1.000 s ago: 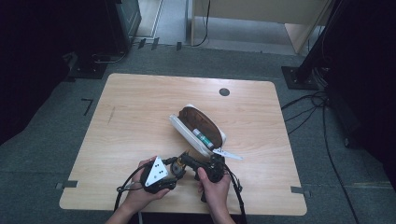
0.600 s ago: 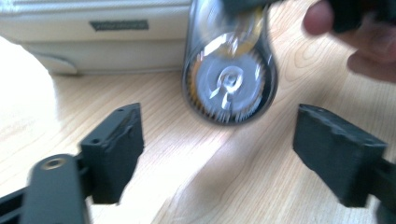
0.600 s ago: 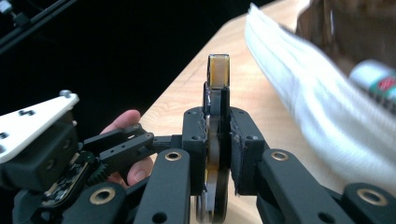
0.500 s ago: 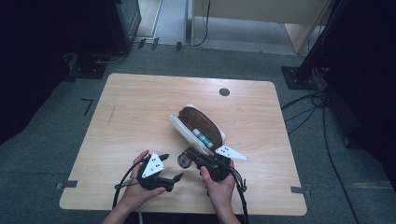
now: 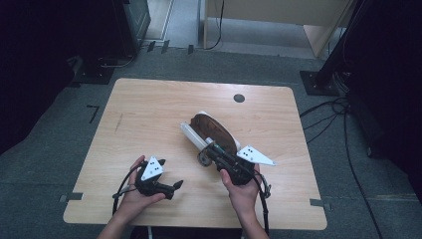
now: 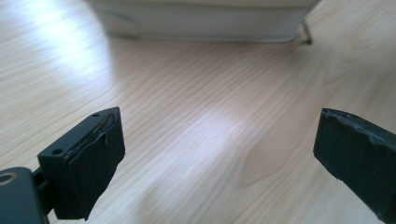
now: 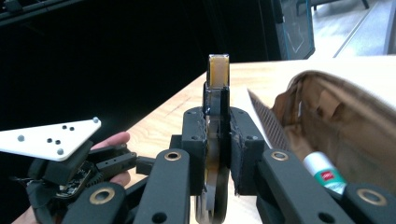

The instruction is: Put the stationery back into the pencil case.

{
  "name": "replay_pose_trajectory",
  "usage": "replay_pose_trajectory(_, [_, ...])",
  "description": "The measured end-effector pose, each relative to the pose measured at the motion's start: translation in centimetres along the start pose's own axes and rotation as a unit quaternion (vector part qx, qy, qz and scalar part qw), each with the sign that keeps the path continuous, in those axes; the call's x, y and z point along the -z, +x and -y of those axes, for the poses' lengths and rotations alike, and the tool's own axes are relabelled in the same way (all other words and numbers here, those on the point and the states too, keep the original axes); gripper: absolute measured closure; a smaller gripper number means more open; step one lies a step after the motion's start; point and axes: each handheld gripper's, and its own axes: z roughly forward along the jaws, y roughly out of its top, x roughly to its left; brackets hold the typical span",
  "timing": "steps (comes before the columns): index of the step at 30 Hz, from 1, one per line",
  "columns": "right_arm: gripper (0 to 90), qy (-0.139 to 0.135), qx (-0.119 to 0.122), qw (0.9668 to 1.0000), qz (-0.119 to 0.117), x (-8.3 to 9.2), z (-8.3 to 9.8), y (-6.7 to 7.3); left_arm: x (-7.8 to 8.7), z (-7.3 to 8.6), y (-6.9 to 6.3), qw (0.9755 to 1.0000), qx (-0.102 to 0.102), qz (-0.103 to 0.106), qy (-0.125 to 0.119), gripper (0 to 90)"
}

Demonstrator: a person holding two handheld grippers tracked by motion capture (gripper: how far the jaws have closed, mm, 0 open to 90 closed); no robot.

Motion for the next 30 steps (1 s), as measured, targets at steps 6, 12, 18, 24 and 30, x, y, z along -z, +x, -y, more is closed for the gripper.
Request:
replay_pose_trajectory(6, [78.6, -0.014, 0.012, 0.9998, 0.005, 0.5, -1.5, -0.2, 0.2, 0.5, 1.7, 0.9990, 0.023, -0.031, 0.020, 0.5])
replay_pose_trajectory(12, [78.6, -0.026, 0.024, 0.9993, 0.014, 1.0, -2.8, -0.5, 0.3, 1.1, 3.6, 0.9945, 0.062, -0.067, 0.050, 0.5])
replay_pose_trajectory(18, [78.5, -0.037, 0.036, 0.9983, 0.025, 1.4, -3.9, -0.8, 0.6, 1.6, 4.7, 0.9916, 0.073, -0.090, 0.058, 0.5])
replay_pose_trajectory(24, [78.6, -0.046, 0.051, 0.9968, 0.040, 1.7, -5.3, -1.3, 1.0, 1.9, 5.5, 0.9876, 0.071, -0.120, 0.072, 0.5])
replay_pose_trajectory(30, [78.5, -0.039, 0.068, 0.9951, 0.059, 1.7, -5.9, -1.9, 1.1, 2.3, 6.1, 0.9845, 0.076, -0.134, 0.084, 0.5])
